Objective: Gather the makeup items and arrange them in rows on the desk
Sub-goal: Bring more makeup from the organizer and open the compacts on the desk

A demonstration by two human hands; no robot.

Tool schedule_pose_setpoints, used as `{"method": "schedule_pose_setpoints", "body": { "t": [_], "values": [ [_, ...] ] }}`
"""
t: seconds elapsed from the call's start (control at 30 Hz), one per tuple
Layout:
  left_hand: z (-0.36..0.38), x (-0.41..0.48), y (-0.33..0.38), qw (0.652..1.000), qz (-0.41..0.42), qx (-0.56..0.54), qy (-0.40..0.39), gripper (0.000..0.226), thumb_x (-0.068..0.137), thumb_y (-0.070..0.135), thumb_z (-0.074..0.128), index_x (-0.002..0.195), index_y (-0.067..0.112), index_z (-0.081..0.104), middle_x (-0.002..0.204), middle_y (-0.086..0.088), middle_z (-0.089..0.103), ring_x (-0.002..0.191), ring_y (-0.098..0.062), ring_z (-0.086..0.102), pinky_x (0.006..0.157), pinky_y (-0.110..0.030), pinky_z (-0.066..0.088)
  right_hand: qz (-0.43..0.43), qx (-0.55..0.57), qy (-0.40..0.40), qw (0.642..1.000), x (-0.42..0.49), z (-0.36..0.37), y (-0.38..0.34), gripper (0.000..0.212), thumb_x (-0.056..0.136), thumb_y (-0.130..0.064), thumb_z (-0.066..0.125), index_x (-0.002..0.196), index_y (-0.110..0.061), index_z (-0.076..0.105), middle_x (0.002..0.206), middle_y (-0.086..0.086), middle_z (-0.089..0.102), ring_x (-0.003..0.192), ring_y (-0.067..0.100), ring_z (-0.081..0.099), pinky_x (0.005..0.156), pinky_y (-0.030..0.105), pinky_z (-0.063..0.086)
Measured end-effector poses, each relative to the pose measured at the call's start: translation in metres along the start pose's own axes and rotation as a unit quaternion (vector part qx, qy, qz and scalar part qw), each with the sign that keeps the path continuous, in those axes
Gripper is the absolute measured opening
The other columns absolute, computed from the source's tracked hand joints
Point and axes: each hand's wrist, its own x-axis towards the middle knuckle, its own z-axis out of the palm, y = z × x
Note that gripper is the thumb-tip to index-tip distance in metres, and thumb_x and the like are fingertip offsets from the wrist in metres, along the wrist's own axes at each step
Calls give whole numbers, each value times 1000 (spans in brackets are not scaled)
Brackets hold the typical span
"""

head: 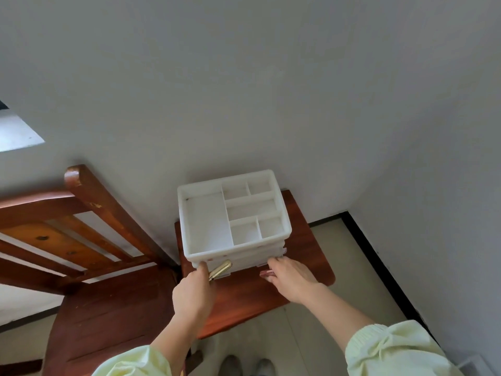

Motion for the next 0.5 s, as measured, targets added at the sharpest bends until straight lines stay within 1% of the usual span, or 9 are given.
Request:
{"method": "schedule_pose_setpoints", "body": {
  "t": [0.07, 0.13, 0.2, 0.27, 0.33, 0.4, 0.43, 0.5],
  "values": [
    [2, 0, 2, 1000, 6, -16, -3, 26, 93, 31, 44, 114, 16, 50, 92, 1, 66, 81, -24, 63, 61, -29, 43, -1, -12, 3, 1000, 4, -3, 2, 22, 98, -26, 50, 117, -14, 52, 123, 5, 61, 113, 25, 57, 91, 39, 48],
    [2, 0, 6, 999, 13, -33, -5, 24, 94, 37, 45, 107, 20, 56, 91, 3, 65, 84, -23, 64, 62, -29, 42, -7, -15, 8, 1000, 6, -5, 2, 23, 99, -26, 50, 119, -14, 51, 125, 5, 60, 114, 25, 56, 94, 37, 46],
    [3, 0, 10, 999, 21, -45, -2, 26, 94, 39, 46, 111, 24, 58, 94, 2, 66, 87, -22, 64, 63, -28, 42, -13, -13, 14, 1000, 7, -5, 5, 25, 99, -27, 50, 120, -15, 51, 126, 3, 59, 116, 23, 54, 96, 35, 44],
    [3, -1, 13, 998, 26, -49, -6, 28, 94, 38, 46, 118, 28, 54, 98, 2, 67, 89, -22, 64, 65, -28, 43, -15, -15, 12, 1000, 8, -5, 6, 27, 99, -28, 50, 122, -15, 51, 128, 3, 57, 118, 23, 53, 98, 34, 42],
    [1, -2, 16, 998, 22, -52, -18, 28, 93, 34, 46, 119, 28, 54, 99, 1, 66, 91, -23, 64, 65, -28, 42, -16, -22, 4, 1000, 7, -9, 5, 27, 99, -28, 50, 122, -14, 50, 128, 4, 56, 118, 24, 52, 98, 34, 40],
    [-2, -3, 21, 998, 21, -54, -30, 25, 92, 31, 46, 112, 23, 59, 96, 1, 65, 89, -23, 63, 64, -28, 42, -15, -23, 0, 1000, 3, -16, 4, 25, 100, -27, 48, 121, -13, 51, 126, 5, 56, 116, 24, 52, 95, 34, 40],
    [-6, -5, 24, 997, 29, -56, -34, 23, 91, 30, 46, 107, 21, 61, 93, 2, 65, 87, -23, 63, 63, -28, 41, -13, -15, 3, 1000, -2, -20, 4, 23, 100, -26, 48, 119, -13, 51, 125, 5, 57, 114, 24, 53, 91, 33, 40],
    [-13, -9, 34, 995, 53, -71, -35, 19, 90, 27, 48, 101, 20, 61, 88, 4, 62, 80, -22, 59, 61, -28, 40, -1, 25, 16, 1000, -13, -29, 4, 17, 99, -25, 50, 112, -14, 52, 119, 4, 60, 107, 22, 57, 78, 28, 41]
  ]
}}
